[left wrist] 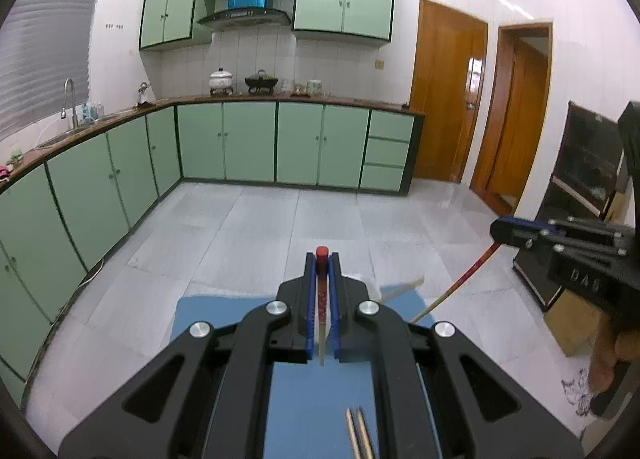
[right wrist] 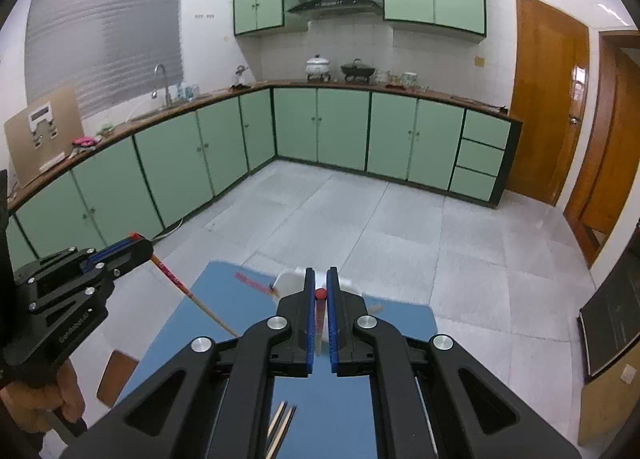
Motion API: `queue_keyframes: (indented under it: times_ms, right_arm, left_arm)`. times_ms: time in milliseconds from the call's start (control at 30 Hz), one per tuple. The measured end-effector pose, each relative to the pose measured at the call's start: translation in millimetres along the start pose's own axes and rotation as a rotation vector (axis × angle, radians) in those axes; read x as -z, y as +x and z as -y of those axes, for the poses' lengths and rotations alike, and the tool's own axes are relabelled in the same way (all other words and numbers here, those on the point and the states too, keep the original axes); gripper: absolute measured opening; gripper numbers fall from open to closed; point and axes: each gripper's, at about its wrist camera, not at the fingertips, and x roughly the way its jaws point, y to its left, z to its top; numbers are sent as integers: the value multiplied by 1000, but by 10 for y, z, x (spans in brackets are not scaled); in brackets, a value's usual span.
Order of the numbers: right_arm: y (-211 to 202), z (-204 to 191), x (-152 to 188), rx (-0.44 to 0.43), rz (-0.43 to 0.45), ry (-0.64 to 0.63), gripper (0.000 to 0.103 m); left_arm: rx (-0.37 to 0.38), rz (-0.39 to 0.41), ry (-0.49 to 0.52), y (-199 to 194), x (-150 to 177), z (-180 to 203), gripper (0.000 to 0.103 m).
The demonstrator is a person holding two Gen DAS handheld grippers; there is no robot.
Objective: Organize utensils
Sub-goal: 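Carry both chopsticks upright to the white holder and lower them in, then open both tools to release the chopsticks and withdraw to the table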
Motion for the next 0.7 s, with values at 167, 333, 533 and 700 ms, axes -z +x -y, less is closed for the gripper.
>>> queue_keyframes:
  times_ms: [167, 333, 533, 700]
  right_arm:
    - [259, 66, -237, 24, 43, 12, 5]
    - [632, 174, -341, 56, 55, 34, 5]
    - [1126, 339, -212, 68, 10, 59, 5]
    - [1446, 513, -26, 54, -35, 102, 5]
  left_arm:
    - [-9, 48, -3, 302, -256, 84, 5]
    - [-25, 75, 2, 668, -315, 124, 5]
    - [-38, 53, 8, 1150, -204, 91, 5]
    - [-37, -2, -14, 1502, -37, -13, 5]
